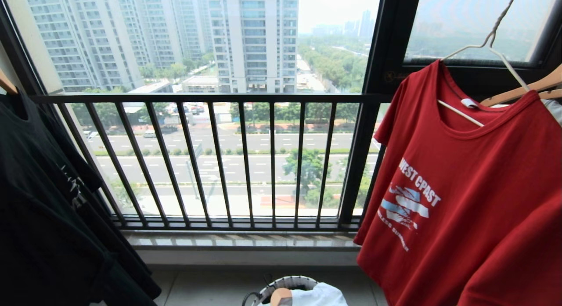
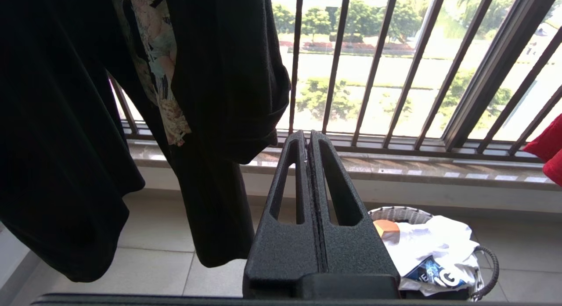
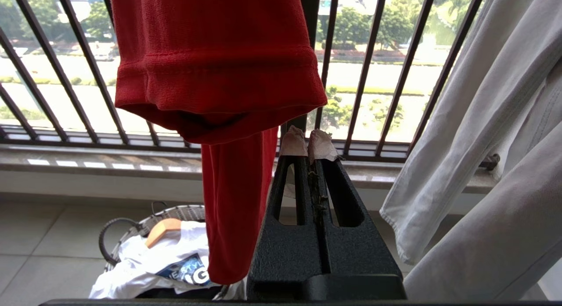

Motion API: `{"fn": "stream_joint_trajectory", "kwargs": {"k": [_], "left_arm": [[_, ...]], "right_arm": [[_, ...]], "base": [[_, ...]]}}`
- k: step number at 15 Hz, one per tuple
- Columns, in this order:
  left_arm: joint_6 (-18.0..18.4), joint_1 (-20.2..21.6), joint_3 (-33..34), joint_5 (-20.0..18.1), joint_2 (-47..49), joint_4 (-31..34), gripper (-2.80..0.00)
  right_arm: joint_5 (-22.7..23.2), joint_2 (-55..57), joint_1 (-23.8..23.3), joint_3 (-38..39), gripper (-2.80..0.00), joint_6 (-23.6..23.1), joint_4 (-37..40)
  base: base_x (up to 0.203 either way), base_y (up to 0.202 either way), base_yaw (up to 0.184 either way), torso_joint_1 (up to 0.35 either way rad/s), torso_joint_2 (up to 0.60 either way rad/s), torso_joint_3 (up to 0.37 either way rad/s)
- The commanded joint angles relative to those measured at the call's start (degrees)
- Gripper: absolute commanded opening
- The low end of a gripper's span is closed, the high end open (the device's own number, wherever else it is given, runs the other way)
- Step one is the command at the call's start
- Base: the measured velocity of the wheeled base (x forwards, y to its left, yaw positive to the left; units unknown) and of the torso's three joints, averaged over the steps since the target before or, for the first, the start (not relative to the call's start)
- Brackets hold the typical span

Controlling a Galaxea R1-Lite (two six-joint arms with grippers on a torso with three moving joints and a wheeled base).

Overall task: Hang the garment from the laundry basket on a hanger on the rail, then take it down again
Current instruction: Take the clothes off the clothes rack

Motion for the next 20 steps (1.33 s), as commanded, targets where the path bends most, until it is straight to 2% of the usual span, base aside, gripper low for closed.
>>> {"fn": "stream_joint_trajectory", "kwargs": {"k": [1, 20], "left_arm": [[-0.03, 0.0, 0.0, 0.06, 0.09, -0.02, -2.8], [-0.03, 0.0, 0.0, 0.06, 0.09, -0.02, -2.8]], "right_arm": [[0.02, 0.07, 0.02, 0.09, -2.8, -0.05, 0.02], [0.02, 0.16, 0.02, 0.09, -2.8, -0.3, -0.07]], "base": [[0.0, 0.0, 0.0, 0.0, 0.0, 0.0], [0.0, 0.0, 0.0, 0.0, 0.0, 0.0]]}}
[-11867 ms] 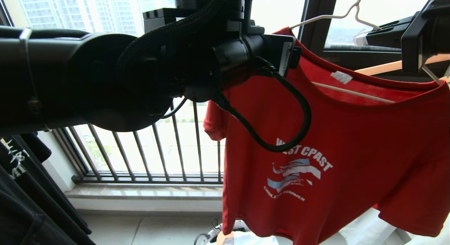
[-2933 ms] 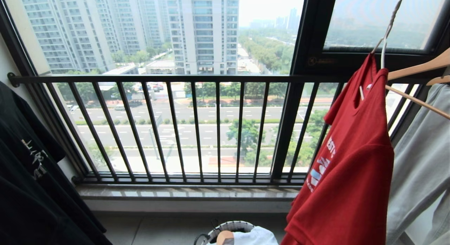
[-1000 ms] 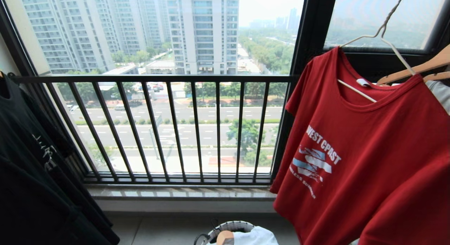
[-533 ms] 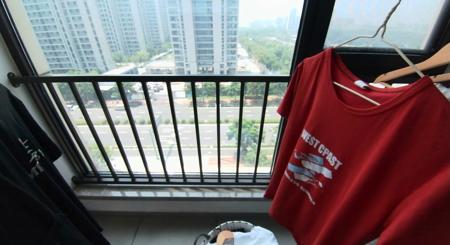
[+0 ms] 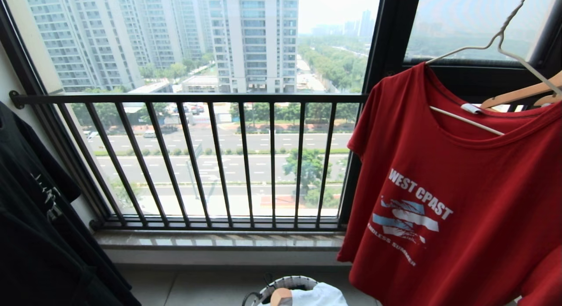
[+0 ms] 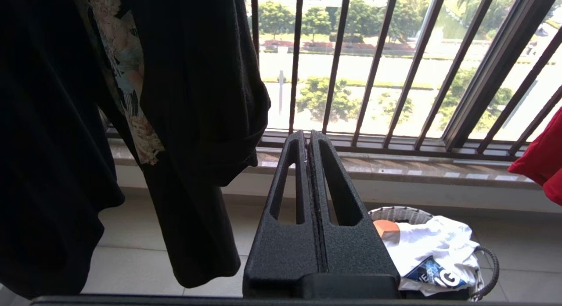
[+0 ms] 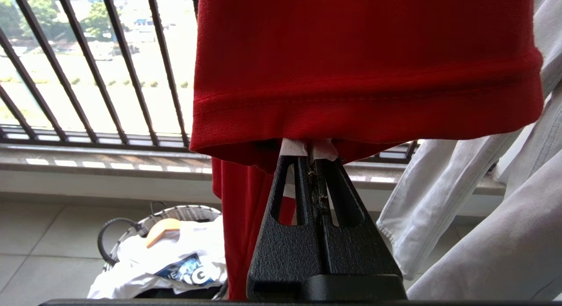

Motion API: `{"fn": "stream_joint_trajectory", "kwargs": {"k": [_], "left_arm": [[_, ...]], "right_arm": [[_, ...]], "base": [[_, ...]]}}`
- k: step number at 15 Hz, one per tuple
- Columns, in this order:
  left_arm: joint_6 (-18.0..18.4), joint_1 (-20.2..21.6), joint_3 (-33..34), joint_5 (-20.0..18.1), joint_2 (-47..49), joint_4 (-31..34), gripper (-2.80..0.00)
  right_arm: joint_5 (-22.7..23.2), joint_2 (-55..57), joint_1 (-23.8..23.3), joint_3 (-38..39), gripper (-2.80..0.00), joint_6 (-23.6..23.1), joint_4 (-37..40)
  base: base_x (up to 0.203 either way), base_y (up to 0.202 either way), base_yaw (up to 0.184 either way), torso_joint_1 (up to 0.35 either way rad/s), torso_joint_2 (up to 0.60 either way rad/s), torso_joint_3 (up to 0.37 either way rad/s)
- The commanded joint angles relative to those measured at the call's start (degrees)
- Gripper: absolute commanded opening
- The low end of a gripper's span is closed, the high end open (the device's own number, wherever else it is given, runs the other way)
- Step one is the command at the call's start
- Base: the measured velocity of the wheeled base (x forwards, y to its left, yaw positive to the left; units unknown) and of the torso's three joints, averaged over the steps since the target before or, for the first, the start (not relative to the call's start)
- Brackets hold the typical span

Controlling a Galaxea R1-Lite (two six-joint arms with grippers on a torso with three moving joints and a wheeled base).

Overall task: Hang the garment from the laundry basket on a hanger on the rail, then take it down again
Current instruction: Take the clothes off the clothes rack

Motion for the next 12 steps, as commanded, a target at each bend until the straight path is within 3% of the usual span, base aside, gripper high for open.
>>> {"fn": "stream_joint_trajectory", "kwargs": {"k": [1, 12], "left_arm": [[-0.05, -0.01, 0.0, 0.05, 0.09, -0.01, -2.8], [-0.05, -0.01, 0.0, 0.0, 0.09, -0.01, -2.8]], "right_arm": [[0.02, 0.07, 0.02, 0.09, -2.8, 0.0, -0.04], [-0.79, 0.07, -0.37, 0.09, -2.8, 0.17, 0.02]], "base": [[0.0, 0.0, 0.0, 0.0, 0.0, 0.0], [0.0, 0.0, 0.0, 0.0, 0.0, 0.0]]}}
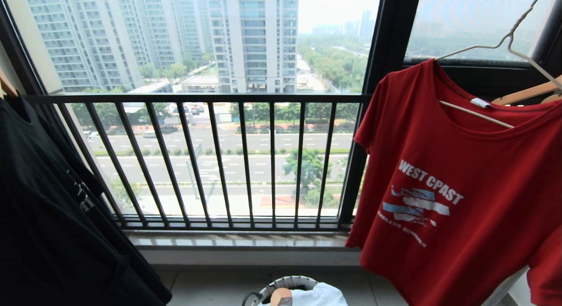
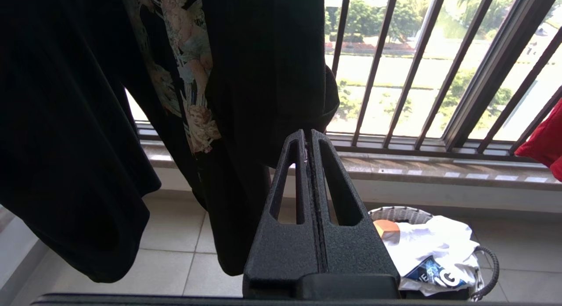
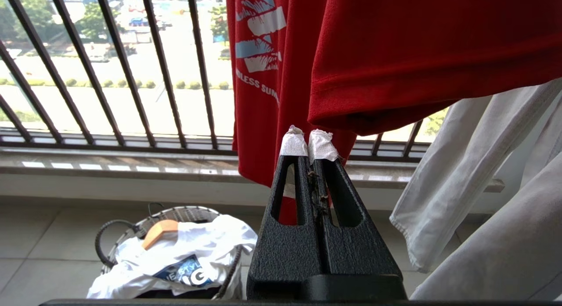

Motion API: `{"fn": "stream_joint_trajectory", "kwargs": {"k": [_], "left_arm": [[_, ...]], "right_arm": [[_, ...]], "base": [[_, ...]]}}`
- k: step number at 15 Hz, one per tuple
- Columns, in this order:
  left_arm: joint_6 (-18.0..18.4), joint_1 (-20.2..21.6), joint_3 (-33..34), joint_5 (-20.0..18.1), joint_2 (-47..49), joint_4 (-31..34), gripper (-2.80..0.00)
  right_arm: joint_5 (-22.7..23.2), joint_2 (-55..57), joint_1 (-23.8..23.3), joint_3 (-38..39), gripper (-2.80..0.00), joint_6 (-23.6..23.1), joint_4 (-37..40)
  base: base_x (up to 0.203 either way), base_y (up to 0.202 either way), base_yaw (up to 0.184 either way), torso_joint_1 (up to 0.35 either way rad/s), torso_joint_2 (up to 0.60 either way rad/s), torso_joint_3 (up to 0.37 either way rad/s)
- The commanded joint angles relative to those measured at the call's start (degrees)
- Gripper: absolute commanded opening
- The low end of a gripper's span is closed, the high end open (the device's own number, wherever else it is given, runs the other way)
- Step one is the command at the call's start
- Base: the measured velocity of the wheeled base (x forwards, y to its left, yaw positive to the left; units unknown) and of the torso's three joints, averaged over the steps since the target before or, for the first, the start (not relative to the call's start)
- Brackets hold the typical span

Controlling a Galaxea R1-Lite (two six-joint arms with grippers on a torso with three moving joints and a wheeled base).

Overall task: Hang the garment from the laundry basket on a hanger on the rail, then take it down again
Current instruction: Take the clothes off the clothes rack

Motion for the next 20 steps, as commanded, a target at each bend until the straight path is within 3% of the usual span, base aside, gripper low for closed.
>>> {"fn": "stream_joint_trajectory", "kwargs": {"k": [1, 4, 11, 20], "left_arm": [[-0.05, 0.0, 0.0, 0.06, 0.09, -0.01, -2.8], [-0.05, 0.0, 0.0, 0.06, 0.09, -0.01, -2.8], [-0.08, 0.0, 0.0, 0.06, 0.09, -0.01, -2.8], [-0.05, 0.0, 0.0, -0.03, 0.09, -0.01, -2.8]], "right_arm": [[-0.25, 0.07, -0.47, 0.02, -2.8, -0.32, 0.02], [-1.83, 3.38, -0.37, -8.05, -2.8, -0.02, 2.01], [-2.77, 26.15, -0.37, -33.58, -2.8, 0.21, 5.4], [4.28, 52.93, 0.98, -71.85, -2.8, -0.59, 24.34]], "base": [[0.0, 0.0, 0.0, 0.0, 0.0, 0.0], [0.0, 0.0, 0.0, 0.0, 0.0, 0.0], [0.0, 0.0, 0.0, 0.0, 0.0, 0.0], [0.0, 0.0, 0.0, 0.0, 0.0, 0.0]]}}
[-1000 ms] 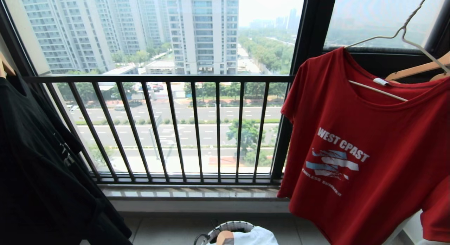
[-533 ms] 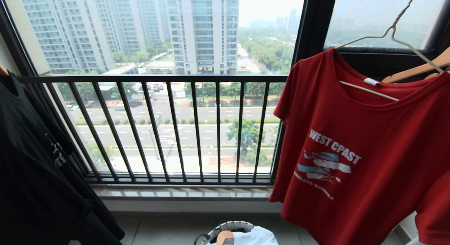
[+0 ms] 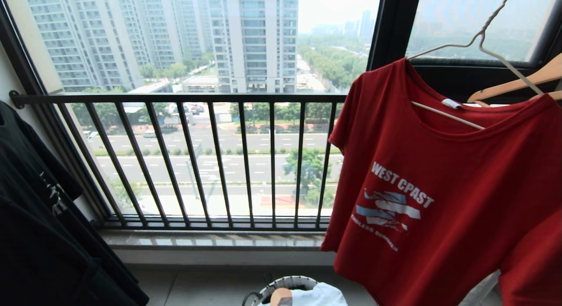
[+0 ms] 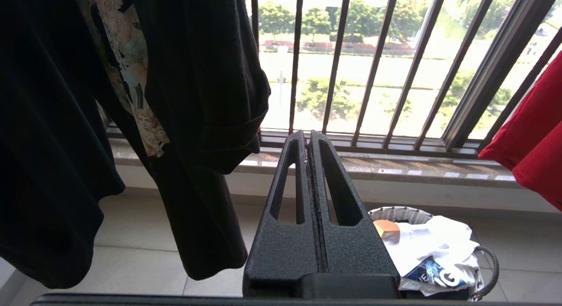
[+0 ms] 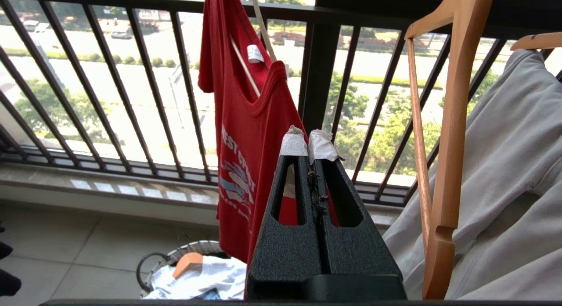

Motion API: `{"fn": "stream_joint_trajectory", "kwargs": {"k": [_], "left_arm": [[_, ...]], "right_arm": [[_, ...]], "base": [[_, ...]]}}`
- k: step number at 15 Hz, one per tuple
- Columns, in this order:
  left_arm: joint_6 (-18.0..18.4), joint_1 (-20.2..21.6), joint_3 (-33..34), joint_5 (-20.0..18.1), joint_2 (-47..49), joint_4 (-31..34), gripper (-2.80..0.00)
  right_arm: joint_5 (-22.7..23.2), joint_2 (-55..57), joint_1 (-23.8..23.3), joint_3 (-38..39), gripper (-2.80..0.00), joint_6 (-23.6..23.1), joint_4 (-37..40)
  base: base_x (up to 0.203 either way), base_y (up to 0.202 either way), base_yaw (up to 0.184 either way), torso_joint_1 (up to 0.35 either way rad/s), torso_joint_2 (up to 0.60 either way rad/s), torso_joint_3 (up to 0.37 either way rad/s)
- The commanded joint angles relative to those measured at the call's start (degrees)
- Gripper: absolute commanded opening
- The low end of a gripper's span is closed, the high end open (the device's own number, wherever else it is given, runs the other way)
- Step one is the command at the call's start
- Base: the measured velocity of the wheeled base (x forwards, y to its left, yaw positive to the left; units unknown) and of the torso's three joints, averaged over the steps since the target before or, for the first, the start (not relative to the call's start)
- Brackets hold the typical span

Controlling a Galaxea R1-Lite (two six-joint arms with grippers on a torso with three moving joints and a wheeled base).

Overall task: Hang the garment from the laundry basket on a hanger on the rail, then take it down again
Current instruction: Take the clothes off the clothes rack

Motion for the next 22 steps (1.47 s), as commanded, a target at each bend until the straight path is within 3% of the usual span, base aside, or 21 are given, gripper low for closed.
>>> {"fn": "stream_joint_trajectory", "kwargs": {"k": [1, 3, 9, 10, 16, 19, 22], "left_arm": [[-0.03, -0.02, 0.0, -0.03, 0.09, -0.01, -2.8], [-0.03, -0.02, 0.0, 0.01, 0.09, -0.01, -2.8], [-0.03, -0.02, 0.0, 0.0, 0.09, -0.01, -2.8], [-0.03, -0.02, 0.0, 0.05, 0.09, -0.01, -2.8], [-0.03, -0.02, 0.0, 0.05, 0.09, -0.01, -2.8], [-0.03, -0.02, 0.0, 0.05, 0.09, -0.01, -2.8], [-0.03, -0.02, 0.0, 0.05, 0.09, -0.01, -2.8]], "right_arm": [[1.26, 9.55, 2.68, -8.87, -2.8, -1.37, 4.36], [1.92, 11.33, 7.85, -10.41, -2.8, -6.33, 5.8], [1.9, 23.8, 9.86, -28.14, -2.8, -7.26, 13.46], [1.84, 24.88, 9.92, -30.49, 0.0, -7.34, 15.1], [1.31, 31.09, 9.0, -36.48, 0.0, -7.46, 18.03], [1.84, 34.79, 5.62, -36.54, 0.0, -7.16, 9.59], [1.72, 36.06, 5.22, -36.23, 0.0, -7.14, 8.88]], "base": [[0.0, 0.0, 0.0, 0.0, 0.0, 0.0], [0.0, 0.0, 0.0, 0.0, 0.0, 0.0], [0.0, 0.0, 0.0, 0.0, 0.0, 0.0], [0.0, 0.0, 0.0, 0.0, 0.0, 0.0], [0.0, 0.0, 0.0, 0.0, 0.0, 0.0], [0.0, 0.0, 0.0, 0.0, 0.0, 0.0], [0.0, 0.0, 0.0, 0.0, 0.0, 0.0]]}}
